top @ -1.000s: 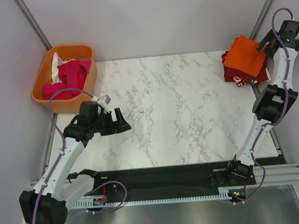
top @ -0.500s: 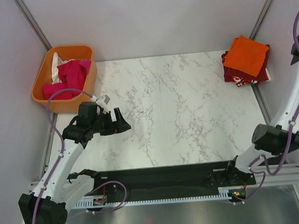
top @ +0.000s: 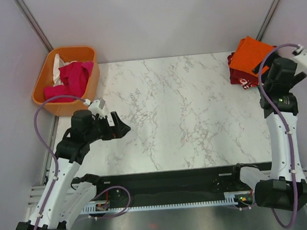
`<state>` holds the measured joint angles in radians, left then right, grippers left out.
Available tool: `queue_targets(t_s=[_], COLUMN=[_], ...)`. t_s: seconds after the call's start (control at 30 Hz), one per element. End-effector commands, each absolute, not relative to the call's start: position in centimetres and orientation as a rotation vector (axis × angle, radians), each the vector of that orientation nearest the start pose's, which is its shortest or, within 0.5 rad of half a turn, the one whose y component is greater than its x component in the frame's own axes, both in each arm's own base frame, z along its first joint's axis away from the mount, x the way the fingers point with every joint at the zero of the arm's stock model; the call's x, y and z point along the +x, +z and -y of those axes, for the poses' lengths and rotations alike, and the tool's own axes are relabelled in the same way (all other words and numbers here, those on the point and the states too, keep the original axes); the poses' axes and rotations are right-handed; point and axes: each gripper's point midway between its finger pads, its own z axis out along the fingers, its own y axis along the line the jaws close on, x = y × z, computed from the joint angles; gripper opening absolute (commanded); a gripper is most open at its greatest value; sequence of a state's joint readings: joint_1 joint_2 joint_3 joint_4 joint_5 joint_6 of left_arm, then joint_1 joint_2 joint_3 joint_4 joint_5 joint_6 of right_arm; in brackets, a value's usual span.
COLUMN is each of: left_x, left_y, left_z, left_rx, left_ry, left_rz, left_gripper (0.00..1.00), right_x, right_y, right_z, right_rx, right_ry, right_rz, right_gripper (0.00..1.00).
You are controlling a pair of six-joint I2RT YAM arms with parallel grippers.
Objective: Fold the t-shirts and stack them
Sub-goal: Neatly place the folded tshirt to the corner
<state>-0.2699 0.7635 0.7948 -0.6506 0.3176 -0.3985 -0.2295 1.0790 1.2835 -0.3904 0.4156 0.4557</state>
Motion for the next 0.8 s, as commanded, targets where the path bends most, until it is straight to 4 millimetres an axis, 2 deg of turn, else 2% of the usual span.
queue_targets(t_s=[0.0, 0.03, 0.07, 0.1, 0.13, 0.23, 0.43, 0.77], left_x=[22.2, 22.2, 22.1, 22.0, 21.9, 21.5, 21.0, 20.9], left_y=[21.2, 21.5, 22.1, 22.3, 22.5, 23.7, 24.9, 25.2], left_z=[12.0, 11.8, 11.5, 11.4, 11.2, 10.6, 9.4, 9.0], left_rx=[0.033, 0.024, 0.018, 0.013, 0.005, -0.006, -0.044, -0.058], left_ry=[-0.638, -0.631, -0.618, -0.613, -0.609, -0.588, -0.551, -0.533], left_rz=[-2.147, -2.134, -2.105, -2.091, -2.076, -2.018, -1.941, -1.92], left_gripper=[1.0, 1.0, 1.0, 1.0, 1.0, 1.0, 1.0, 1.0], right_x=[31.4, 31.1, 30.6, 30.7, 30.8, 30.9, 30.7, 31.1], right_y=[32.3, 31.0, 31.8, 32.2, 31.8, 31.8, 30.0, 29.3], right_z=[10.8, 10.1, 8.8, 8.3, 7.4, 6.5, 6.3, 5.8], right_rx=[0.789, 0.777, 0.741, 0.726, 0.701, 0.694, 0.685, 0.657], right_ry=[-0.188, -0.175, -0.131, -0.095, -0.045, 0.008, -0.009, -0.022], right_rz=[-1.692, -1.716, -1.688, -1.662, -1.669, -1.669, -1.714, -1.751], right_gripper=[0.98, 0.98, 0.98, 0.98, 0.98, 0.98, 0.98, 0.98])
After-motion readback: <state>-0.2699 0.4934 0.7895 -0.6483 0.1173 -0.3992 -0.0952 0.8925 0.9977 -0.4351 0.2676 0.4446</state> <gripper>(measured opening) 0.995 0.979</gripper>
